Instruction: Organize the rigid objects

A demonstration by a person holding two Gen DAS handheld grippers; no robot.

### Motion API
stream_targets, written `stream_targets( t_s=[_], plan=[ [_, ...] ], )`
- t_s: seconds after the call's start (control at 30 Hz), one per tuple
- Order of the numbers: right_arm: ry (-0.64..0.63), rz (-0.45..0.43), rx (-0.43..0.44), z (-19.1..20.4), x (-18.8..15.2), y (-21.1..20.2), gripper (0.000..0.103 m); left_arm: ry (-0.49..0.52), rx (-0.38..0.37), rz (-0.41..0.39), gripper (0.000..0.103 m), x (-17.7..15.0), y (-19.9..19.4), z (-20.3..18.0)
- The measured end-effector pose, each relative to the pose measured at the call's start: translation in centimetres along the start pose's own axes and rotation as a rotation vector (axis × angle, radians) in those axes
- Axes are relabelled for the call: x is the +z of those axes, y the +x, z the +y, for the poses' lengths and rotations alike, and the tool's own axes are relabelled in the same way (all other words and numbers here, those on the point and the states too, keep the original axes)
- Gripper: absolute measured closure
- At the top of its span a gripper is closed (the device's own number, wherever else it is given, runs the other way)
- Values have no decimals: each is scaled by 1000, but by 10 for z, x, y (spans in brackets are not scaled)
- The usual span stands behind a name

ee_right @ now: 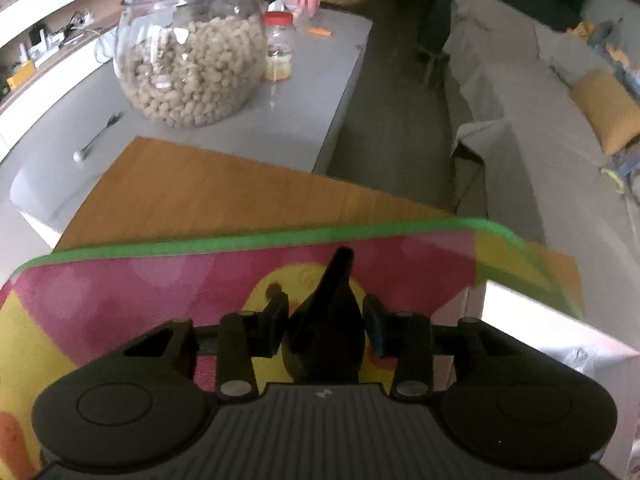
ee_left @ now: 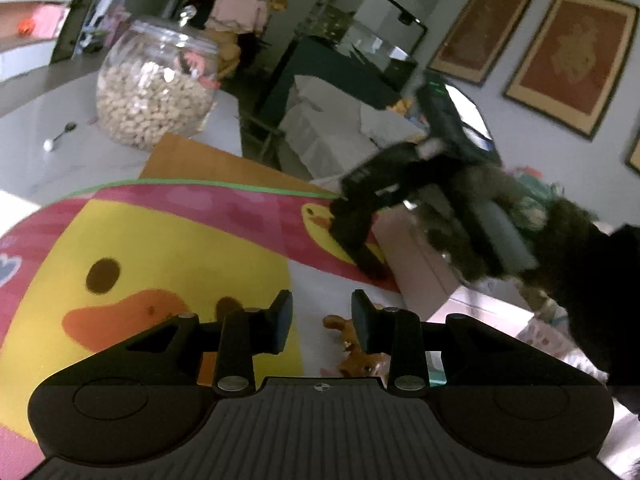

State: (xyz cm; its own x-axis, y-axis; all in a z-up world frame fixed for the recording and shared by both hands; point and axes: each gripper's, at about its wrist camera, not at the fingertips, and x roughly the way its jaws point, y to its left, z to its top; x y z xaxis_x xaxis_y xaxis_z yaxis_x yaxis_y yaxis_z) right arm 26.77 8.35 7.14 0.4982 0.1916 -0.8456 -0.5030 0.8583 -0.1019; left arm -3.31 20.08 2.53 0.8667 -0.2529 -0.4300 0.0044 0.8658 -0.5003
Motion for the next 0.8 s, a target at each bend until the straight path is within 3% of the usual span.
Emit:
stream_targets(
  t_s=[0.23, 0.43, 0.5, 0.63, 0.73, 0.8],
  plan=[
    [-130, 106, 184, 9, -68, -51, 63, -34, -34, 16, 68, -2, 7, 5],
    [-182, 110, 265, 11, -133, -101, 65, 9, -55, 56, 68, -8, 12, -7],
    [-168, 70, 265, 5, -151, -114, 67, 33, -63, 71, 68, -12, 13, -14],
    [-59, -91, 177, -21, -182, -140, 68, 112, -80, 87, 68, -20, 8, -33],
    [74, -182, 128, -51, -207, -153, 94, 214, -88, 112, 68, -28, 0, -52],
    [130, -237, 64, -65, -224, -155, 93, 273, -83, 137, 68, -34, -4, -65]
  ],
)
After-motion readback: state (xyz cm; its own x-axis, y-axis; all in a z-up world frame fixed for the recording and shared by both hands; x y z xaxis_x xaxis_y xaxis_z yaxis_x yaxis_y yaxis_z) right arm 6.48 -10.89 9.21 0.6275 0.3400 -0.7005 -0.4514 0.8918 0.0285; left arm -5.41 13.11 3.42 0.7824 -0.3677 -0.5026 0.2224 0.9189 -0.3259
